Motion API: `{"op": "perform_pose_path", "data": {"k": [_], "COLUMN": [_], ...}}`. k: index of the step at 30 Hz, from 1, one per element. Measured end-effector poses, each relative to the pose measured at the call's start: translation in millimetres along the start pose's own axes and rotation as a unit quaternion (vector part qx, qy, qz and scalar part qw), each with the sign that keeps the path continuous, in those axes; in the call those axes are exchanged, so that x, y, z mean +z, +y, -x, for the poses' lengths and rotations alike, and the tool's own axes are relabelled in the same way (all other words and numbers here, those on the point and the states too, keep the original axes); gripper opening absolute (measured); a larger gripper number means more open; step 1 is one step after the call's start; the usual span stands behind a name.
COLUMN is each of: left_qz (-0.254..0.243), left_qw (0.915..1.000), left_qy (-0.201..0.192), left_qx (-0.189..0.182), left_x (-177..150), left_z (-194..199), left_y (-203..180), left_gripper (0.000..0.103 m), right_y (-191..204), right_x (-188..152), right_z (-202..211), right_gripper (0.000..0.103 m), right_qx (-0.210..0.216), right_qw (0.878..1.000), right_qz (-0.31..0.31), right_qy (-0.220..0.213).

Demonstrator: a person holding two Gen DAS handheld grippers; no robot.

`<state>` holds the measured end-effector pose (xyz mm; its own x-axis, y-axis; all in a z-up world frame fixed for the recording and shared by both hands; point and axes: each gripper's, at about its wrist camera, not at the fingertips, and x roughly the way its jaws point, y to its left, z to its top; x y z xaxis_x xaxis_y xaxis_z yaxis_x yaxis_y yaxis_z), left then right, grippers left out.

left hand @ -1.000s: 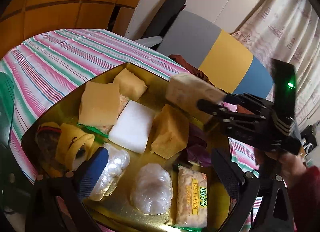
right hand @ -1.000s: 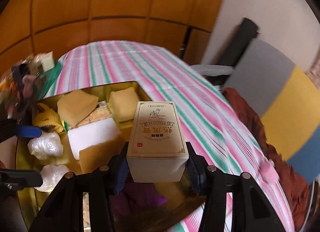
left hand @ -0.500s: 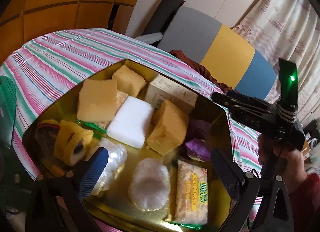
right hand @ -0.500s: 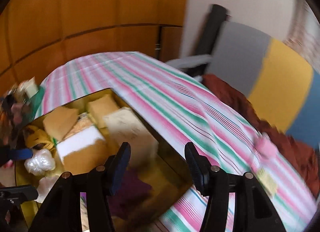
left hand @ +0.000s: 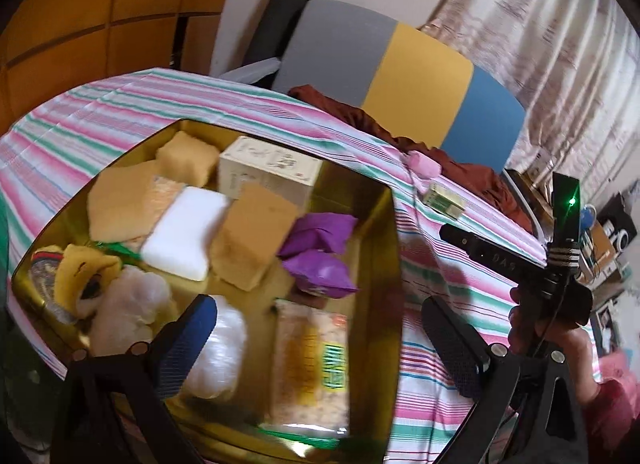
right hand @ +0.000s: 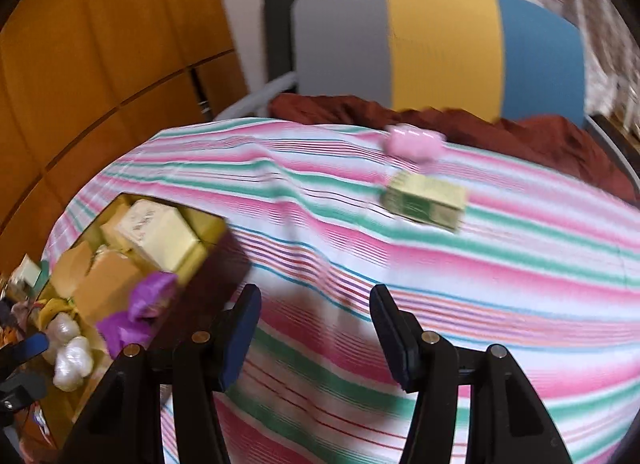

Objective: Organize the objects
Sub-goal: 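Lower the sponge and cream box into the gold tray and release both, then move the left tool to the small green-and-cream box and grasp it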

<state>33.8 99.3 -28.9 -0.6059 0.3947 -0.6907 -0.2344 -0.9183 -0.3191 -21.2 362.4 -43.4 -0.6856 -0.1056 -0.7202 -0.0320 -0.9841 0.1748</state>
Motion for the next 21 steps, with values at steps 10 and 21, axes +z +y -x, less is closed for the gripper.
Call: {"op": "perform_pose_path", "data": {"k": [10,21], "left_qz": [-0.076,-0.119], "left_qw": [0.9969,0.9911], "left_qy": [0.001,0.052], "left_qx": [-0.021,-0.027], "left_x": [20,67], "left_z": [-18,-110], "left_y": [-70,-153], "left_gripper": [0.103,0.103], "right_y": [-68,-119], "right_x": [-14,-31], "right_z": [21,30], "right_gripper": [0.057,0.057], "right_qx": [-0.088,-0.197], "right_qw": [0.995,0.974], "right_qz": [-0.053,-0.096], "right_qy": [-0.018,-0.05]}}
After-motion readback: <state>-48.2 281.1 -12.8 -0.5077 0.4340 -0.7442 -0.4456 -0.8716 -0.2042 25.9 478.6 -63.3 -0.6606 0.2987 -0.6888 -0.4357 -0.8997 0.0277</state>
